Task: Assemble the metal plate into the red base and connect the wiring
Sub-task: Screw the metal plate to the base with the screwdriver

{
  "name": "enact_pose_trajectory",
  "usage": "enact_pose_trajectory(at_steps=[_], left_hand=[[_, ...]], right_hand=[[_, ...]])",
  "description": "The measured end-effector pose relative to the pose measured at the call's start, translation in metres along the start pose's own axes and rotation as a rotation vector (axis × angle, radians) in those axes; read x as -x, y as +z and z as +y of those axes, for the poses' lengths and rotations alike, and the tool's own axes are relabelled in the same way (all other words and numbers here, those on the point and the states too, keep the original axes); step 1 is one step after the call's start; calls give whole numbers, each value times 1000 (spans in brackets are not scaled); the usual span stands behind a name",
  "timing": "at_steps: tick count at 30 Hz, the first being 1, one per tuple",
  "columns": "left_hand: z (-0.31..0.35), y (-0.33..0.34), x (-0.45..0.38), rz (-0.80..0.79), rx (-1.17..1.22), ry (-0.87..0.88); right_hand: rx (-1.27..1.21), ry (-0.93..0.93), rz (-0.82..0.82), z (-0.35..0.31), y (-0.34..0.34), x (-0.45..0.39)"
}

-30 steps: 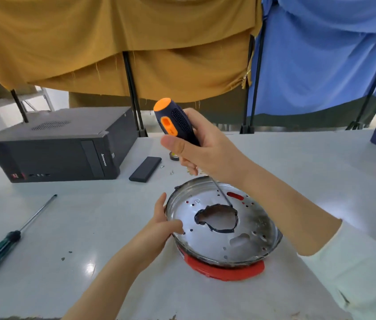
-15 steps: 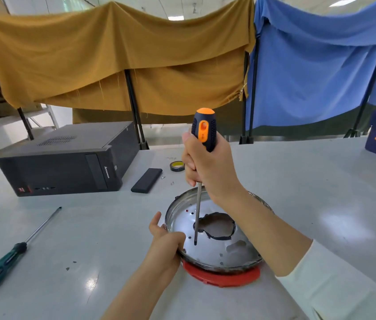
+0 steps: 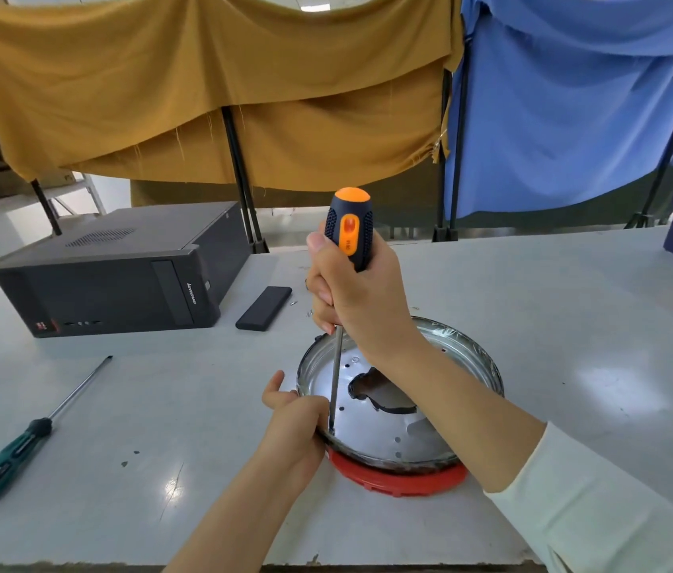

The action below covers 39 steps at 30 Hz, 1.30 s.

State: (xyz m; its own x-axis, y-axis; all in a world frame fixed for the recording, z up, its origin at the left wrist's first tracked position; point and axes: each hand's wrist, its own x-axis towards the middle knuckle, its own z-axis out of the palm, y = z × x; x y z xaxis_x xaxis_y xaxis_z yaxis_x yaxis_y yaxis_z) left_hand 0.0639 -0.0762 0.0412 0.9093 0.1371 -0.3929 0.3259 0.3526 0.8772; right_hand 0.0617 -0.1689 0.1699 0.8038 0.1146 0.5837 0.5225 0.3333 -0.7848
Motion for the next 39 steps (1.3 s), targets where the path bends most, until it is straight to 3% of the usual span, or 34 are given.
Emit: enact_pose_trajectory(at_steps=[15, 23, 32, 39], left_hand=[[1, -1, 0, -3, 46, -23], [2, -2, 3, 7, 56, -16], [5, -3, 7, -5, -56, 26], [6, -2, 10, -2, -158, 82]], right_hand=[[-16, -9, -16, 2, 3, 1], [-27, -13, 78, 6, -4, 0], [-88, 9, 121, 10, -18, -5], [-92, 13, 51, 10, -20, -4]])
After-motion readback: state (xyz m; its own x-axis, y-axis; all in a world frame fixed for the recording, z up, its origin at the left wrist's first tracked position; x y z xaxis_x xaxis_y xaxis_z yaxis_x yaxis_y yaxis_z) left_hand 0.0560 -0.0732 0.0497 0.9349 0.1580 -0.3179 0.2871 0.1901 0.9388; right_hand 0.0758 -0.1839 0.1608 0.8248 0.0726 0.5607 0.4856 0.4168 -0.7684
